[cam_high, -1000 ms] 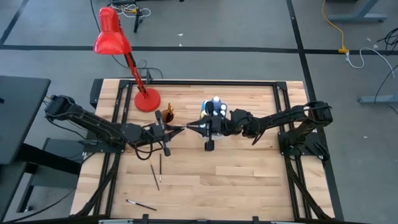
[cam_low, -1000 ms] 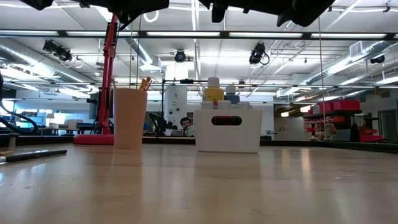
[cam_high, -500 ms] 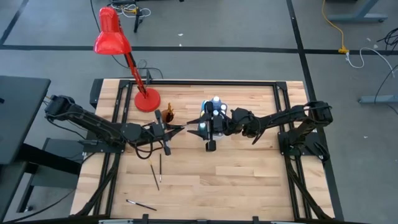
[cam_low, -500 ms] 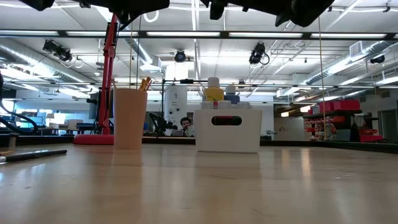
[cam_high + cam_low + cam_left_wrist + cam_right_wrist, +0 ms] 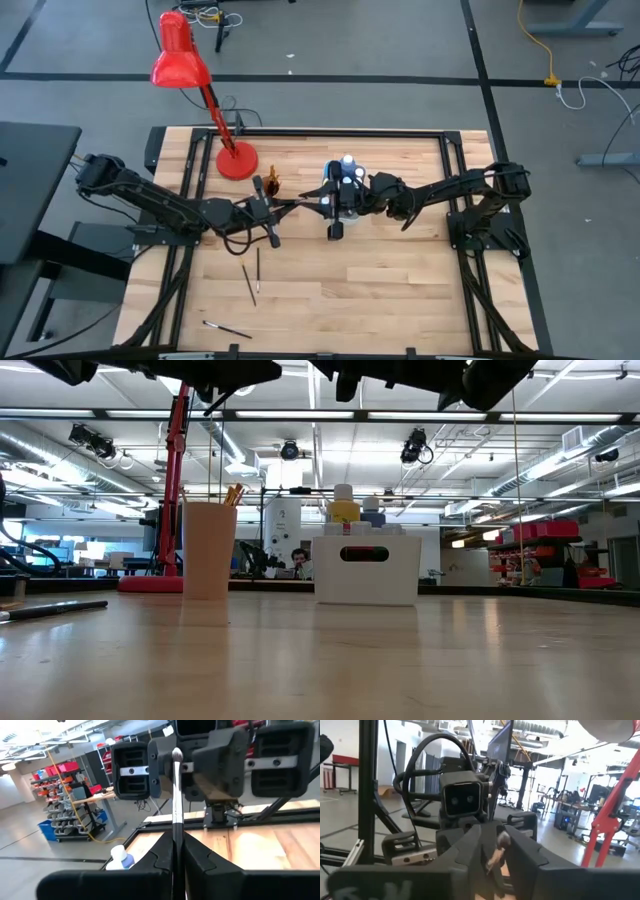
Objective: Pick & Place Paint Supplies
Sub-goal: Put the white paint brush into the orange cup
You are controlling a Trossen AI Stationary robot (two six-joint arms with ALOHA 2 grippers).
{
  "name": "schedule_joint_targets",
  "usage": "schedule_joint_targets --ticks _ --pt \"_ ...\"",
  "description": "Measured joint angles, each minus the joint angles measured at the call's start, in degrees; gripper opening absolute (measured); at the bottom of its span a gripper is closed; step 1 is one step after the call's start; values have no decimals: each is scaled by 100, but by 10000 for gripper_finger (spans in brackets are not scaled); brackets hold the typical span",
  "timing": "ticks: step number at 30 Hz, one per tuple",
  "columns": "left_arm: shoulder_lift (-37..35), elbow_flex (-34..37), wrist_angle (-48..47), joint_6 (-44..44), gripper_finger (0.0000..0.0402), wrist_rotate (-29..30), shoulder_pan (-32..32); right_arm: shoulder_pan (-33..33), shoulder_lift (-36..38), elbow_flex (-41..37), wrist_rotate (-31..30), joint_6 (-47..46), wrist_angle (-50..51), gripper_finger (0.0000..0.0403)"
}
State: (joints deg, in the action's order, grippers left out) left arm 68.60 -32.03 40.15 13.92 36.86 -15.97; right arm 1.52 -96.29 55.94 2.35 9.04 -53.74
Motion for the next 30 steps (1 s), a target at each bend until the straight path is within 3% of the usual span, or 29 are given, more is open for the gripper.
schedule_joint_targets --ticks 7,17,30 --pt "-4 0 13 -35 33 -59 -2 0 1 0 17 19 -22 13" --pt "-8 -4 -246 -418 90 -66 2 -22 13 1 -143 59 608 10" --pt "-9 -2 -545 -615 94 -244 25 -107 44 897 -169 193 2716 10"
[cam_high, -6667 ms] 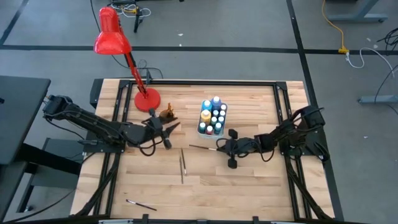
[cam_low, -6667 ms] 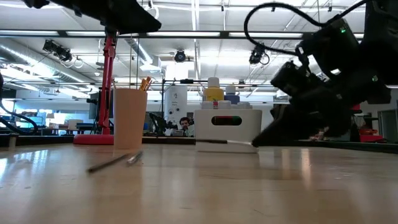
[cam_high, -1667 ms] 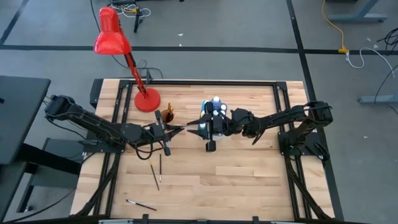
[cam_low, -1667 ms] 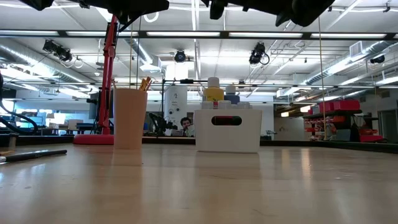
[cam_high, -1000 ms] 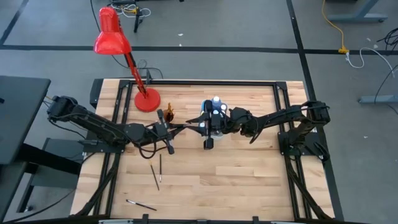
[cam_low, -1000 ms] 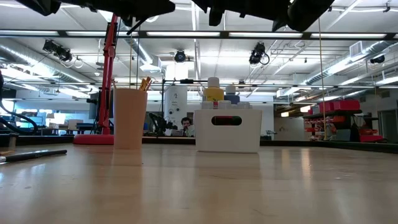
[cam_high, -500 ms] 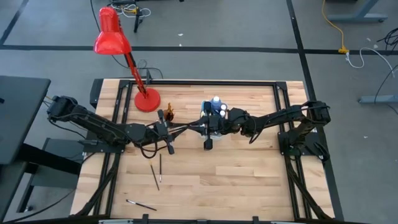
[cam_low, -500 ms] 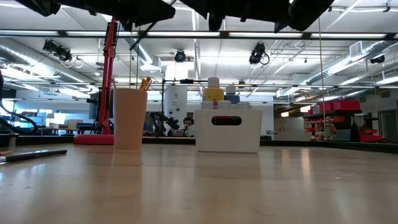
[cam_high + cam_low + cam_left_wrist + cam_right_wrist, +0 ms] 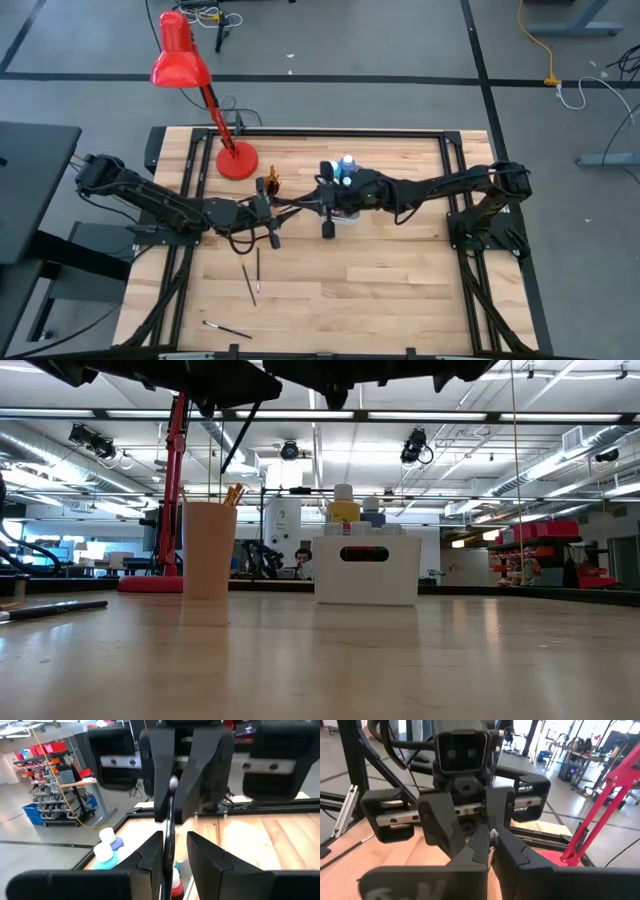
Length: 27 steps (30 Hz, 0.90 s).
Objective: Pick & Place Paint Supplies
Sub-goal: Put the white paint brush into the orange cup
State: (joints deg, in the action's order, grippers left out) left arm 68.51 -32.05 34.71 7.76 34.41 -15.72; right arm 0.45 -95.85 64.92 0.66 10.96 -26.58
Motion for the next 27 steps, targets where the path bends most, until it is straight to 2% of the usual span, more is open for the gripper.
schedule_joint_targets --ticks 6,12,16,24,27 --pt "0 0 -313 -173 74 -4 100 -2 0 132 -23 17 461 16" --pt "2 0 -431 -224 27 -9 185 -4 0 132 -15 14 503 23" --pt "2 0 -427 -178 24 -4 185 -4 0 132 -19 25 507 30" --pt "2 0 -440 -261 24 116 181 -2 0 132 243 197 530 91" --pt "-11 0 -446 -227 24 506 171 -11 62 130 182 197 548 117"
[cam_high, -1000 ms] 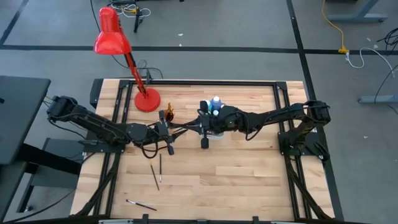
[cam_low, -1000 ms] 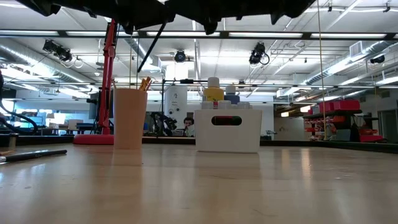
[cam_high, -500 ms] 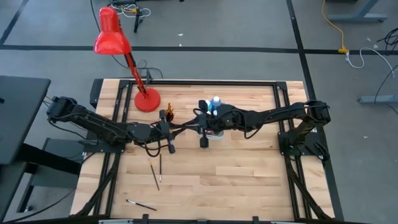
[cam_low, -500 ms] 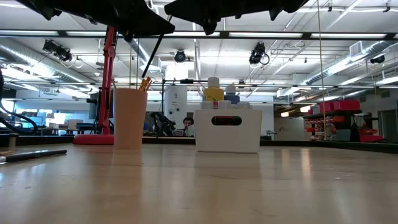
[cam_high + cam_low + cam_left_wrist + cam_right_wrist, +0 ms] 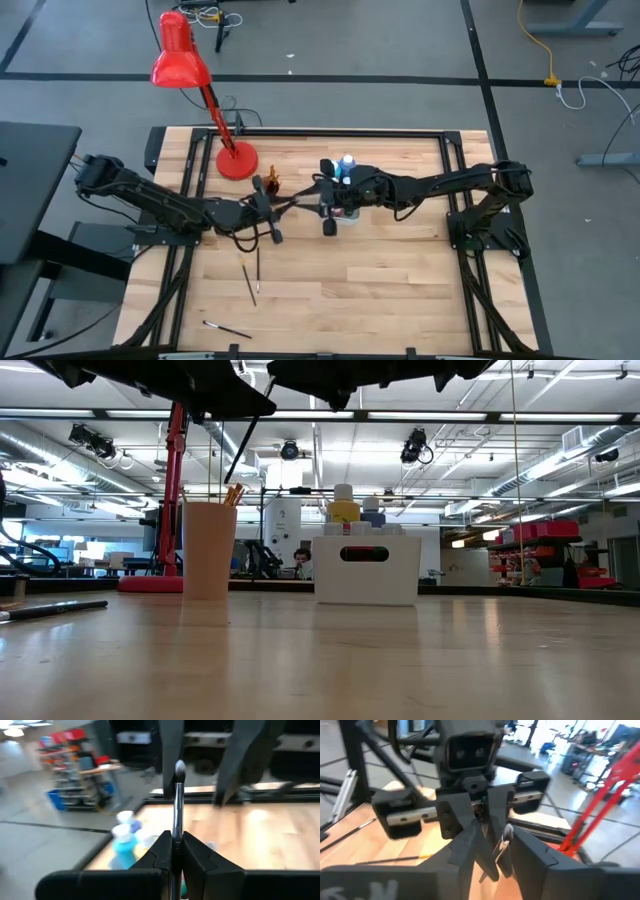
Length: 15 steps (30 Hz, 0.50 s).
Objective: Pick & Place Paint Supplies
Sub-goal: Put the white paint brush into the orange cup
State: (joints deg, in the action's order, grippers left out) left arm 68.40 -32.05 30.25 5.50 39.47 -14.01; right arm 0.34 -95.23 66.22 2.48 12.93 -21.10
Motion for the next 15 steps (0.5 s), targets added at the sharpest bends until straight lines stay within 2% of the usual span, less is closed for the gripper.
schedule_joint_targets --ticks 2,5,8,11,15 --pt "-113 0 -78 110 24 433 -55 5 92 0 -214 2 -11 133" --pt "-271 0 -146 258 24 1408 -166 35 263 2 -503 4 166 152" --pt "-423 4 -156 380 24 2116 -251 35 338 0 -553 -18 638 165" --pt "-531 180 -111 144 24 2211 -147 41 338 0 -323 -179 897 172" --pt "-521 505 84 -197 24 1944 150 122 285 -2 -84 -337 1043 174"
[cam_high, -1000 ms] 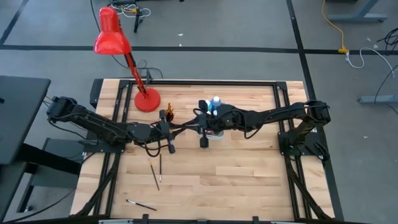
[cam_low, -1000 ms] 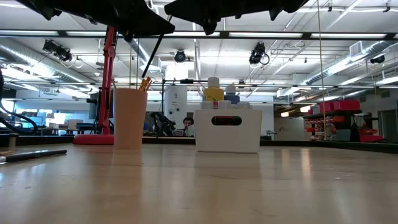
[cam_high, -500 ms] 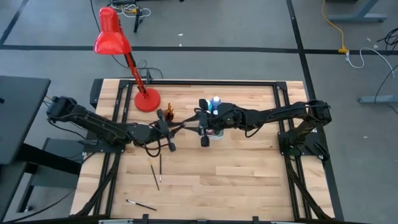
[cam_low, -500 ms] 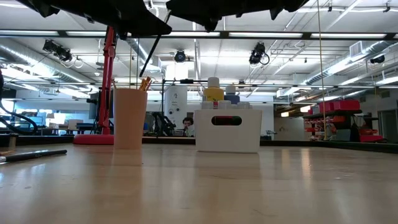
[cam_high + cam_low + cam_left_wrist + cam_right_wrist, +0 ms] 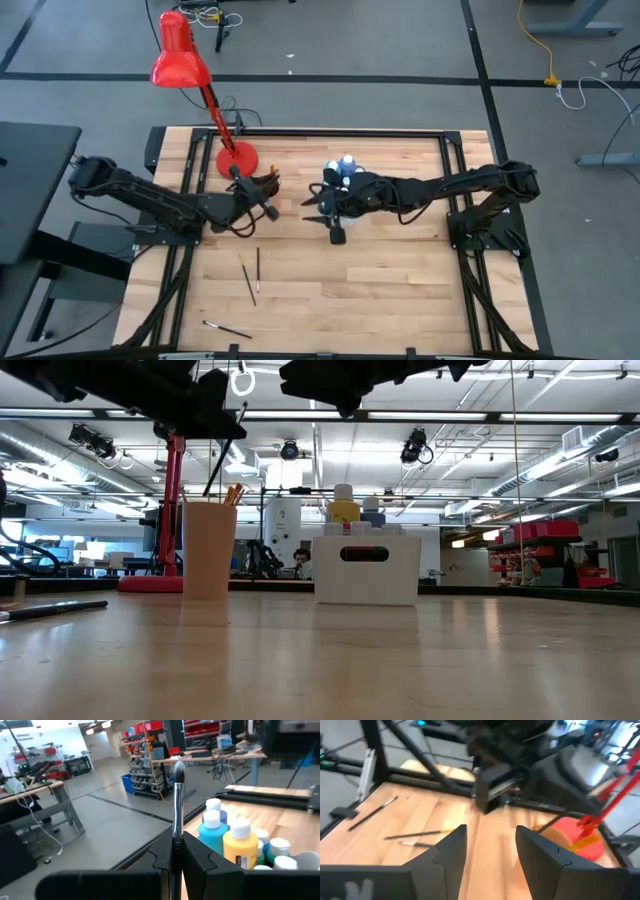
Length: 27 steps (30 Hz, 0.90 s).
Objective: Pick & Place Paint Supplies
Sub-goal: Put the white paint brush into the orange cup
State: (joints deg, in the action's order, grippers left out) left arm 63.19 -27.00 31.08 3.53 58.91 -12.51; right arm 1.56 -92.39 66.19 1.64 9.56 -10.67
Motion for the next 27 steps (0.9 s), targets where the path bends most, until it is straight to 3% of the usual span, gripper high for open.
schedule_joint_targets --ticks 8,16,27 --pt "62 815 1226 -71 24 -587 525 163 -1 -2 1 31 -37 171" --pt "67 1254 1186 -740 57 -944 748 208 -1 -2 -7 37 2 170" --pt "67 1322 1242 -743 81 -990 823 206 -1 -2 -10 36 8 170"
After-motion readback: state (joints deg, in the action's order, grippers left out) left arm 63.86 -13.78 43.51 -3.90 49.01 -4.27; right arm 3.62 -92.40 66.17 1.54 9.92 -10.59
